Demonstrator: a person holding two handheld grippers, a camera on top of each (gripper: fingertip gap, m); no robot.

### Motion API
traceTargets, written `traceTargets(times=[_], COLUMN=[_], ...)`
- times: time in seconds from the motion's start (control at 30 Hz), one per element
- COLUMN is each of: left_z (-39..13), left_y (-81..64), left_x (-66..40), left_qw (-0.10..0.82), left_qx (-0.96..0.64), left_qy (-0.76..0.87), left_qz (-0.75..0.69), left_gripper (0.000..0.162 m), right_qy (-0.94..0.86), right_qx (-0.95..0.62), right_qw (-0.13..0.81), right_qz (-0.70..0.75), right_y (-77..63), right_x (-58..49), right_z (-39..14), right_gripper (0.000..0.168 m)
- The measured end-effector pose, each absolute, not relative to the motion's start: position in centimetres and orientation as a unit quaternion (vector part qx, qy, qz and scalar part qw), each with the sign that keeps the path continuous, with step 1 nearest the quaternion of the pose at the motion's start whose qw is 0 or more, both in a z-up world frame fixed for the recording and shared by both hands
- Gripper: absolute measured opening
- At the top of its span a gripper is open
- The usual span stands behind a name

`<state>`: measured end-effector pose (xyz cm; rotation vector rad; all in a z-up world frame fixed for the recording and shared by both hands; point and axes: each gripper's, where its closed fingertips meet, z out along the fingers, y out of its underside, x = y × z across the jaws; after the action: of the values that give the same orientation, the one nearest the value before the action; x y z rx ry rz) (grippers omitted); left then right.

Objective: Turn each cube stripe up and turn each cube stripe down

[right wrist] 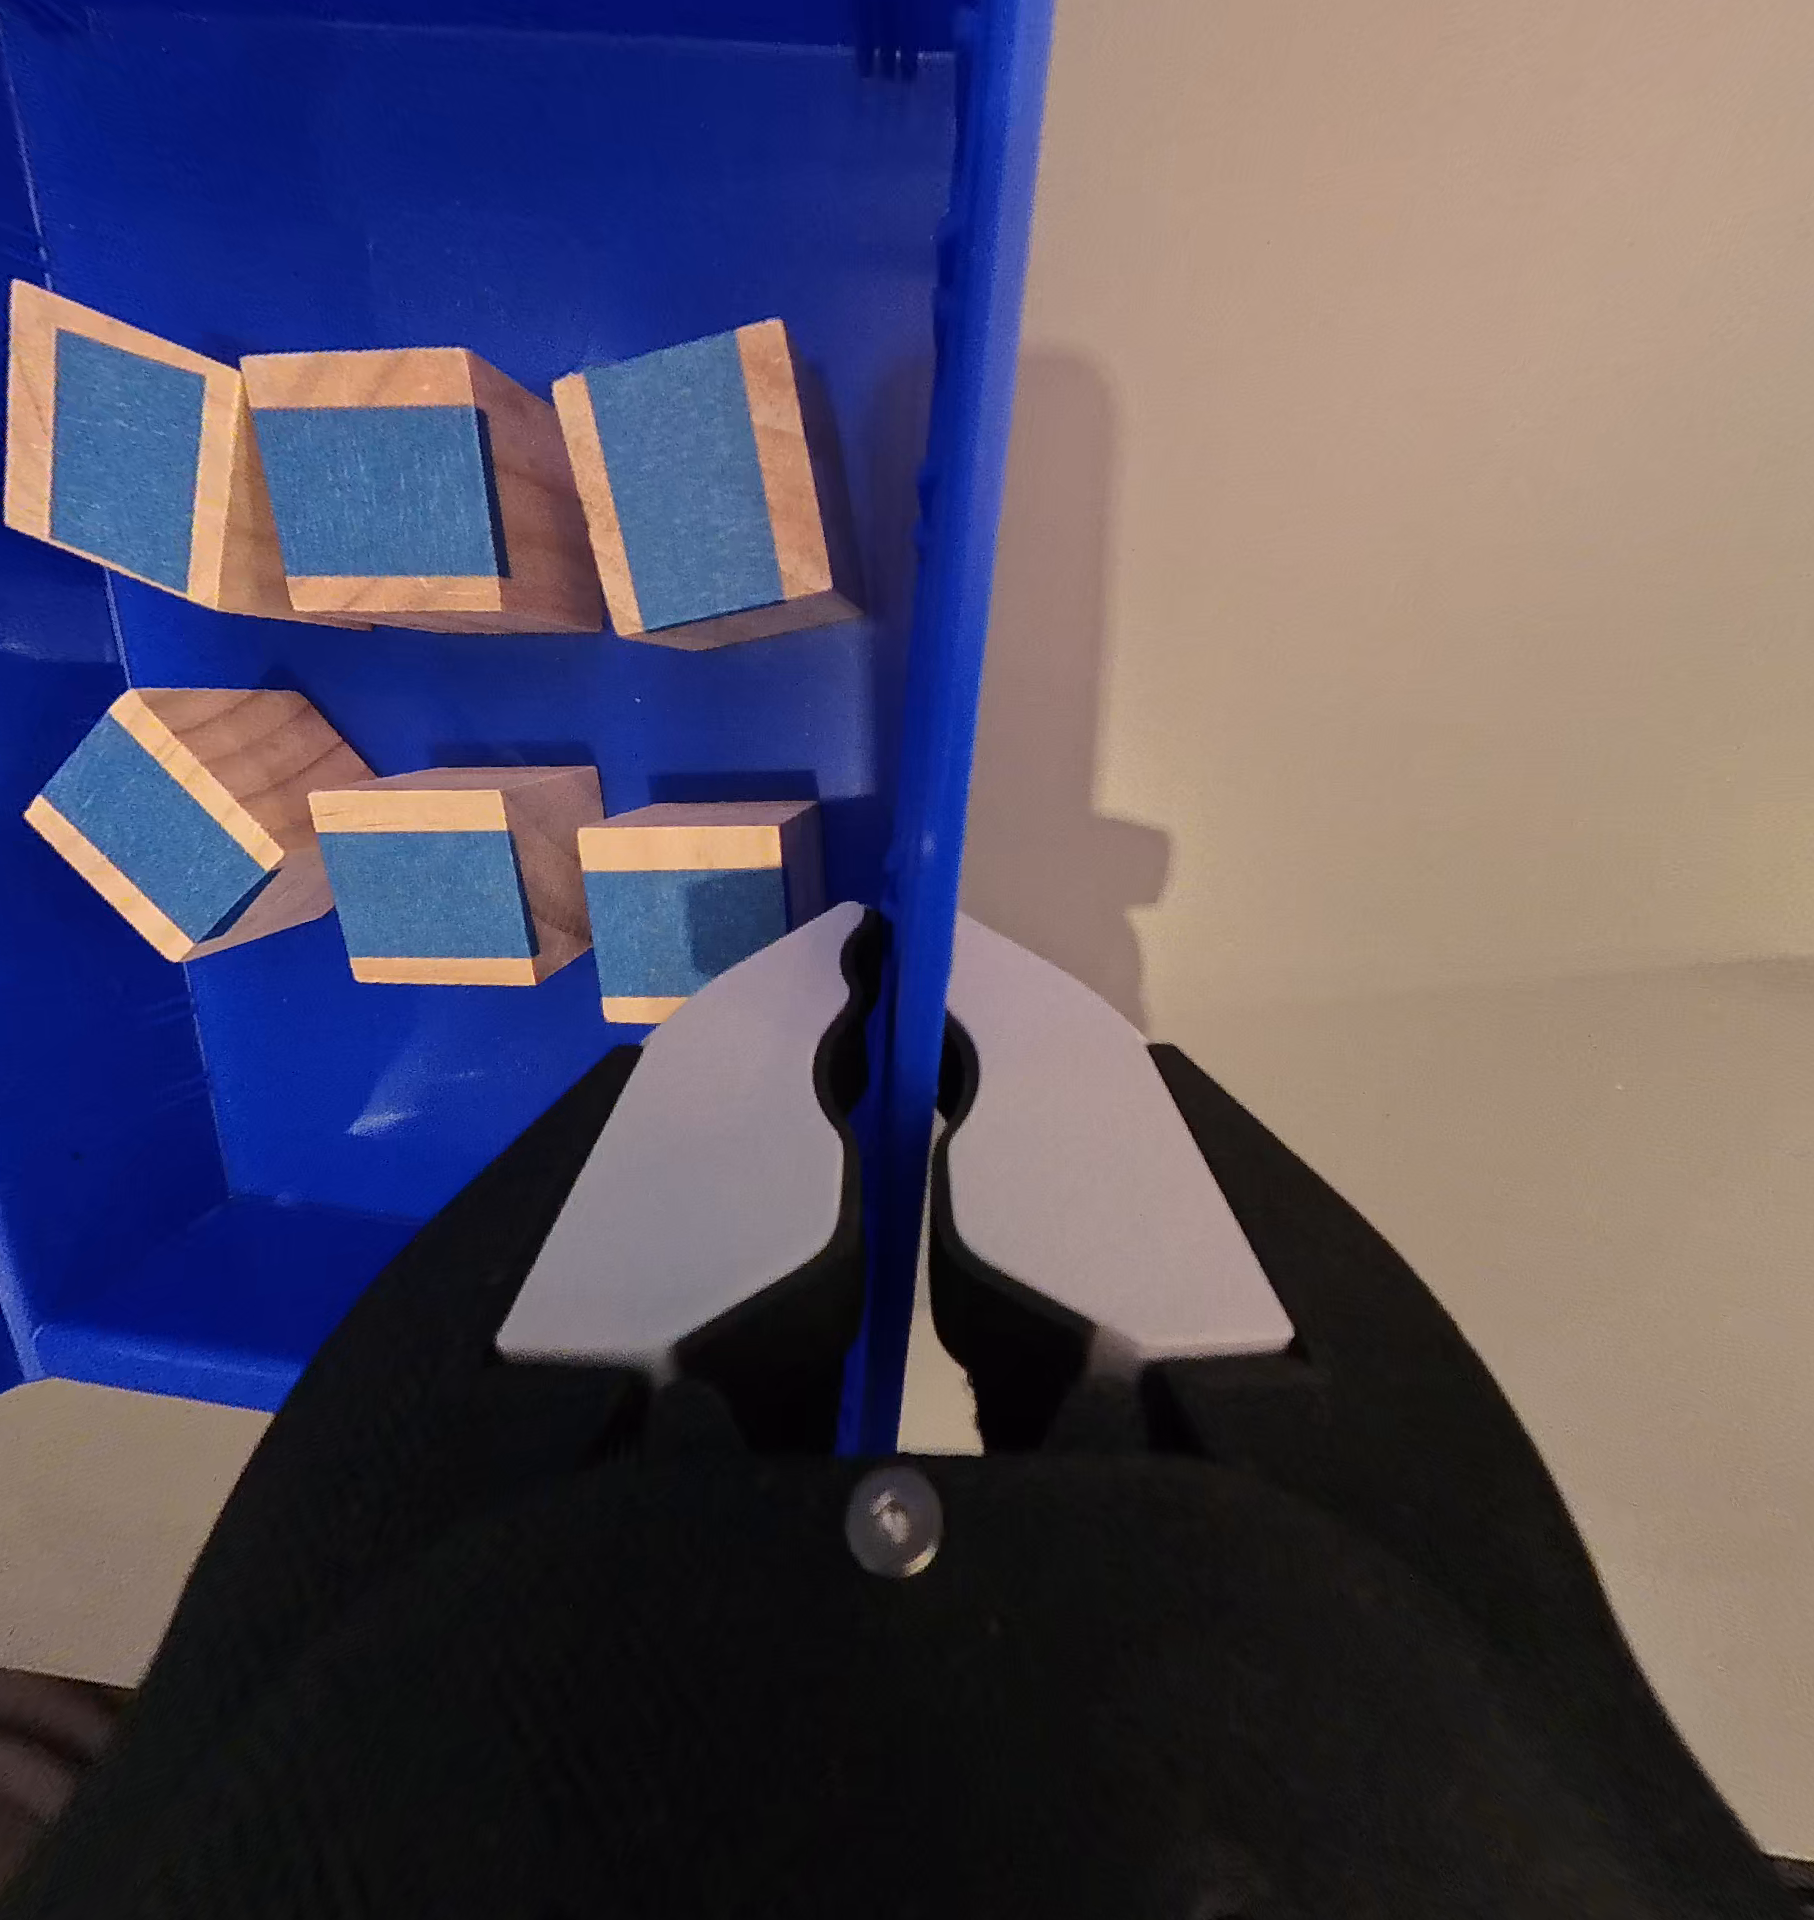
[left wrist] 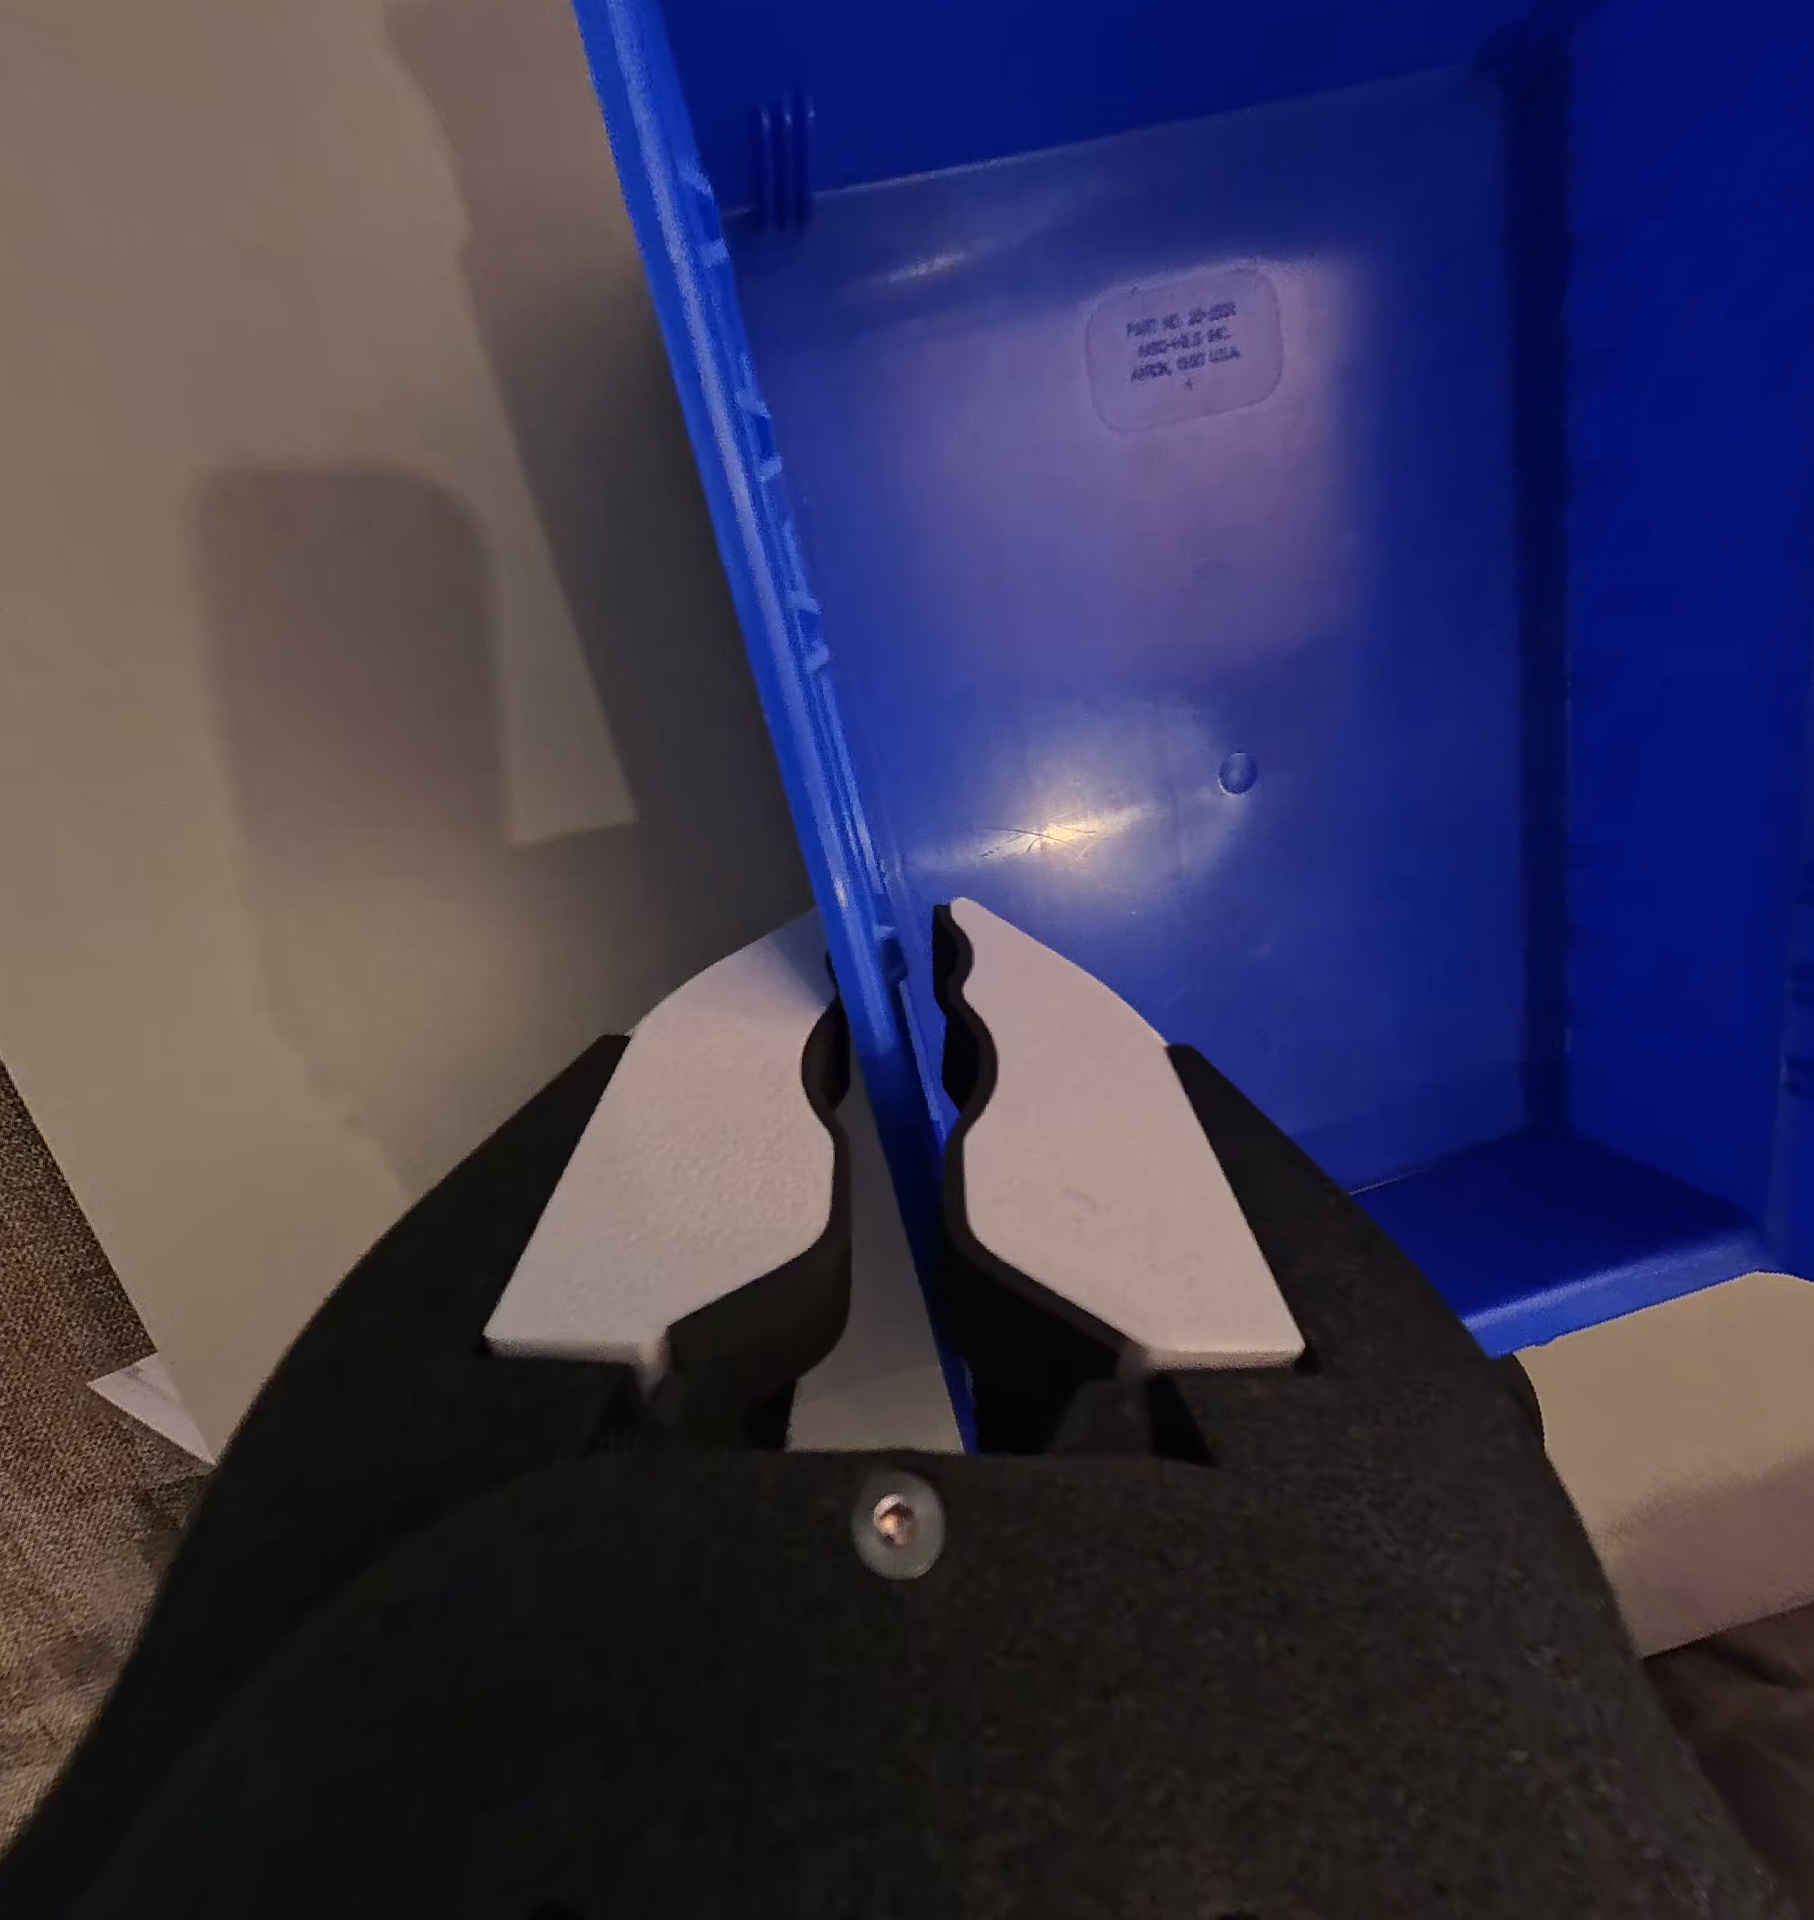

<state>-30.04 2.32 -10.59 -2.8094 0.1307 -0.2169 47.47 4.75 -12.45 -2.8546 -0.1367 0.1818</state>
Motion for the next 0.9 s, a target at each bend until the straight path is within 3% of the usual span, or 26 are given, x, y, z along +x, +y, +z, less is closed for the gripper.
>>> traceTargets(times=[0.2,0.9], left_z=[-9.4,-10.0], left_y=[2.9,2.3], left_x=[-29.9,-29.7], left_qw=[0.198,0.166], left_qx=[-0.974,-0.981], left_qy=[0.036,0.031], left_qz=[-0.104,-0.095], left_gripper=[0.018,0.019], right_qy=[-0.045,-0.050], right_qx=[-0.988,-0.988], right_qw=[0.140,0.140], right_qz=[0.056,0.041], right_y=[4.7,4.8], right_x=[47.7,47.7], right_z=[-12.4,-12.3], right_gripper=[0.012,0.015])
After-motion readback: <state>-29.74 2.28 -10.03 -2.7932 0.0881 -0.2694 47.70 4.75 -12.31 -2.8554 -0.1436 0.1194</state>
